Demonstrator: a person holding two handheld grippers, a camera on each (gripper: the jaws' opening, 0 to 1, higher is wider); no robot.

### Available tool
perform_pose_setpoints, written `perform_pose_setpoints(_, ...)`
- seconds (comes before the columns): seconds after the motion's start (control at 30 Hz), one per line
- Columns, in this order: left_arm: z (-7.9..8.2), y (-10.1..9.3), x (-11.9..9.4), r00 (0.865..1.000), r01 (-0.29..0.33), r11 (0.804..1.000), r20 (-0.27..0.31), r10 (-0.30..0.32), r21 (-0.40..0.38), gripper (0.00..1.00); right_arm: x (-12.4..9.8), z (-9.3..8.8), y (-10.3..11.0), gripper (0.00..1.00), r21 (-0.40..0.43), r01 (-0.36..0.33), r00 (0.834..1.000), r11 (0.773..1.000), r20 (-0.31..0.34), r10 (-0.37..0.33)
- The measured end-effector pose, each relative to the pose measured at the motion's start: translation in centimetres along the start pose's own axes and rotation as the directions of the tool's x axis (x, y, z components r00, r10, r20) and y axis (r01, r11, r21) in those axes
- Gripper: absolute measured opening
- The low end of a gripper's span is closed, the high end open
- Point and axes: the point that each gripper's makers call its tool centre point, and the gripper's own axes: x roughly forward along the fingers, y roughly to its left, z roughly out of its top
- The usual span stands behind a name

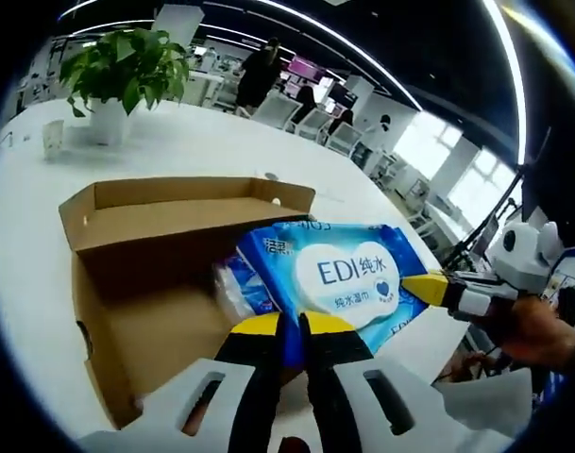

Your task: Operate the shoe box by opening the lid, removing the specified soft item, and placing it in the target area until the item is outside and the box remains undamaged.

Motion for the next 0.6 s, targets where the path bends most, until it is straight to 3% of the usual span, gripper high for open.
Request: perform_pose_setpoints(0.6, -0.5, -5.2, 2.5, 0.996, 0.068, 0.994, -0.054, -0.064, 0.083, 0.05, -4.0, -1.4, -4.3, 0.0, 0.082, 0.069, 0.997, 0.994, 0.033, -0.072)
